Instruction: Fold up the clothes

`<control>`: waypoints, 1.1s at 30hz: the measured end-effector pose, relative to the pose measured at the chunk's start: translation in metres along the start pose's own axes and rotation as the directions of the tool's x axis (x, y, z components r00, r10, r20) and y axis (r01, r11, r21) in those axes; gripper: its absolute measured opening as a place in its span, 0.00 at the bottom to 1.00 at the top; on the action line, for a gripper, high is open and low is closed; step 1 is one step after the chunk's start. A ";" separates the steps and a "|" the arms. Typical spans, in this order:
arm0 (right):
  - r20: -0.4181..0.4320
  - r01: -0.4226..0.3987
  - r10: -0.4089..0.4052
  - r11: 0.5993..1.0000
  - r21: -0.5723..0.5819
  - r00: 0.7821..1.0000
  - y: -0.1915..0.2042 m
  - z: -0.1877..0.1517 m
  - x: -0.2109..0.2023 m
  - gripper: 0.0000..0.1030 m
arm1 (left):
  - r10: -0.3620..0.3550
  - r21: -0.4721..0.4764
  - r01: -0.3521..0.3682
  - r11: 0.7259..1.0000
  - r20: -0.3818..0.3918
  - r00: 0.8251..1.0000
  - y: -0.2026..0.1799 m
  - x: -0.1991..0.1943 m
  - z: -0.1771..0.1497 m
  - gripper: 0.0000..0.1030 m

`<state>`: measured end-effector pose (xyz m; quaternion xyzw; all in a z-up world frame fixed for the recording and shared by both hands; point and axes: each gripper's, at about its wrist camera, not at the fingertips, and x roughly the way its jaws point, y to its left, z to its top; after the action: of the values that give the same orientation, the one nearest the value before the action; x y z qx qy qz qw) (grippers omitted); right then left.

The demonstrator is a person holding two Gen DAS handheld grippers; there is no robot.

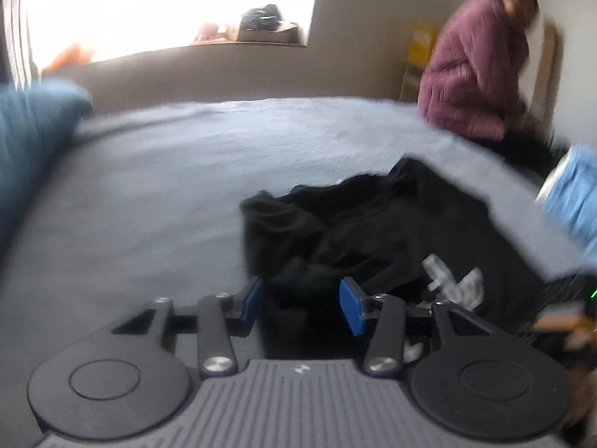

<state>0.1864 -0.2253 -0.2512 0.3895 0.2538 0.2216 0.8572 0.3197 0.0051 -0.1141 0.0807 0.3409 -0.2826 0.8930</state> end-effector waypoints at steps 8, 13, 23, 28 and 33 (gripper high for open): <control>0.000 0.002 -0.002 1.000 -0.003 1.000 0.001 -0.001 -0.001 0.23 | -0.026 0.134 0.045 0.990 -0.139 0.990 -0.012 0.032 -0.024 0.39; 0.000 0.001 -0.001 1.000 -0.003 1.000 0.001 -0.001 -0.001 0.23 | -0.133 0.159 0.165 0.974 -0.194 0.972 -0.024 0.010 -0.047 0.39; 0.001 0.002 -0.002 1.000 -0.002 1.000 0.001 -0.001 0.000 0.23 | 0.059 0.361 -0.036 0.932 -0.052 0.997 -0.018 0.025 -0.013 0.40; 0.001 0.001 -0.001 1.000 -0.002 1.000 0.001 -0.002 0.000 0.23 | 0.078 0.520 -0.005 0.854 -0.119 0.990 -0.021 0.054 0.000 0.40; 0.002 -0.004 0.004 1.000 0.004 1.000 -0.001 -0.002 0.001 0.23 | -0.053 0.367 0.120 0.923 -0.188 0.981 -0.002 0.065 0.023 0.40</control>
<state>0.1857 -0.2243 -0.2529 0.3918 0.2527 0.2222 0.8563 0.3712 -0.0332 -0.1386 0.2597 0.3605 -0.3739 0.8142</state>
